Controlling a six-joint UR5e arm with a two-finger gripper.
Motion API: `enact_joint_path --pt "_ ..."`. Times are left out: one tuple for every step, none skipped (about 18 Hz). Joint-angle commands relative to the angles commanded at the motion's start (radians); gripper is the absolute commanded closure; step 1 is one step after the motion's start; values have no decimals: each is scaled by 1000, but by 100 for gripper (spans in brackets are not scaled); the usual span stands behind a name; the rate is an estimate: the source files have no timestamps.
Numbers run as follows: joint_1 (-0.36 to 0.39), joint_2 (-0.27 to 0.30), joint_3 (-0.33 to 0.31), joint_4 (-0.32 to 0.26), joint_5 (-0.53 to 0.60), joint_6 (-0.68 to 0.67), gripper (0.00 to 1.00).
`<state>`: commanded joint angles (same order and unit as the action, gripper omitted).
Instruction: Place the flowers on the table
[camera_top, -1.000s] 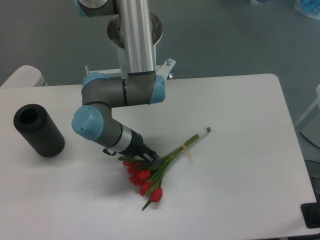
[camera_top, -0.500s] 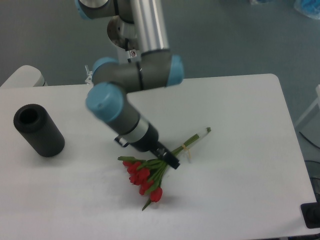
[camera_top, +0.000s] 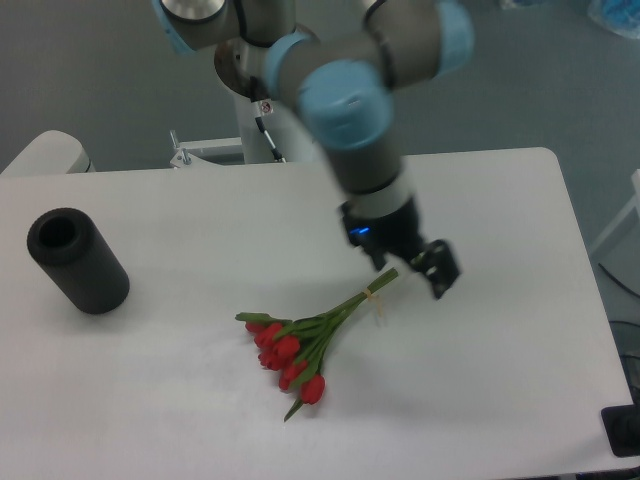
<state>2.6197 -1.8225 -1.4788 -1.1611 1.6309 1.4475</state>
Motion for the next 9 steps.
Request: enact_joint_path --pt "40 5 -3 -15 -46 52 0" --pt "78 8 -5 -28 -92 97 0" --pt "110 15 -9 -40 -127 144 0" --pt "144 23 -11 -52 -141 212 0" --pt "167 26 -14 -63 -140 282 0" --pt "186 28 -14 -71 -135 344 0" --pt "203 29 -15 -72 -131 393 0" --pt "216 34 -15 -72 -131 427 0" --pt "232 37 -15 -74 -132 448 0"
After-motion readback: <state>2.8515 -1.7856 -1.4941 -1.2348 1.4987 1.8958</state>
